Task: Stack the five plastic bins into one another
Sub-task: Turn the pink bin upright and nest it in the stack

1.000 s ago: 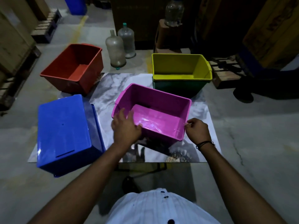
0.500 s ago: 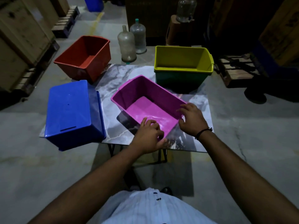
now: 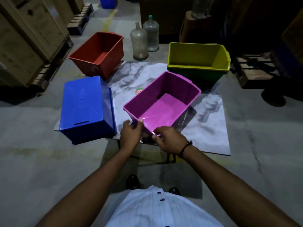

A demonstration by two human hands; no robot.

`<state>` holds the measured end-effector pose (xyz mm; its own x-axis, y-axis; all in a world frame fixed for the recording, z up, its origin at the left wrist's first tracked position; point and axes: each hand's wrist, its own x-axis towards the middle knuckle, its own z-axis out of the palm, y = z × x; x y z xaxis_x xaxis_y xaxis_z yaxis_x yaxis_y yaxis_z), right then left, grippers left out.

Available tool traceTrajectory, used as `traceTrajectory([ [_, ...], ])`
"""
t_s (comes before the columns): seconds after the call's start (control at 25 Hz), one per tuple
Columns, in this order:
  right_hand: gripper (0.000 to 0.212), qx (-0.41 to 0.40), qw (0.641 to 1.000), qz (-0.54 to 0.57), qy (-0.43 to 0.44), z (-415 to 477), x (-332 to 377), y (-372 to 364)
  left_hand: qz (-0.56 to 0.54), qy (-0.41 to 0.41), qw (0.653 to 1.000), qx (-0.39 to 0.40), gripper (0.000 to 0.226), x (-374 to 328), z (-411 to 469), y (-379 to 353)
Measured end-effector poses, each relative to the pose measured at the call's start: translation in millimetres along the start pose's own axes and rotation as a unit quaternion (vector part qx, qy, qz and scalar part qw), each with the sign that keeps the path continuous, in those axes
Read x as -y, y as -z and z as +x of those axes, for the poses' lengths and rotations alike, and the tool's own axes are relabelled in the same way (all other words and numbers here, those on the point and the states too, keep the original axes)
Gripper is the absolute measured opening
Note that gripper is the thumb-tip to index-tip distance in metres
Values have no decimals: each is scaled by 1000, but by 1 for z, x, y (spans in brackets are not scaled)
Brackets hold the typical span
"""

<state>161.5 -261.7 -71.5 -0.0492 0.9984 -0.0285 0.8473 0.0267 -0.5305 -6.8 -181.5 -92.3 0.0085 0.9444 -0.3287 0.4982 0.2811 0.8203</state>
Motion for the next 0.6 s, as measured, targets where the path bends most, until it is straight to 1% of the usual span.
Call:
traceTrajectory([
  [0.04,28,-10,1000,-4,19,5,6,-3,-11,16,999,27,64,-4,6,-2],
  [0.08,30,-27,999,-1,18,12,9,0,-15,21,999,44,53,-6,14,-3],
  [0.16,28,-89,996,17,-26,27,1,13,17,13,999,44,30,-17,26,3],
  [0.24,27,-177,981,-7,-82,41,-18,33,80,-17,996,18,16,-28,40,15],
  [0.28,30,-207,970,-47,-119,47,-33,41,104,-29,994,9,17,-31,47,21],
  [0.32,35,-213,957,-89,-175,50,-46,49,119,-40,992,5,22,-32,55,27],
  [0.36,40,-201,942,-113,-243,52,-57,54,132,-49,990,7,27,-31,65,33],
  [0.4,44,-185,930,-94,-304,52,-64,59,141,-55,988,14,32,-29,75,38],
  [0.44,45,-184,922,-34,-340,53,-69,63,148,-59,987,21,35,-30,83,41],
  [0.52,37,-235,890,125,-370,58,-70,68,155,-67,985,33,38,-33,98,45],
  [0.6,33,-288,852,192,-392,59,-68,67,154,-69,985,42,38,-37,109,48],
])
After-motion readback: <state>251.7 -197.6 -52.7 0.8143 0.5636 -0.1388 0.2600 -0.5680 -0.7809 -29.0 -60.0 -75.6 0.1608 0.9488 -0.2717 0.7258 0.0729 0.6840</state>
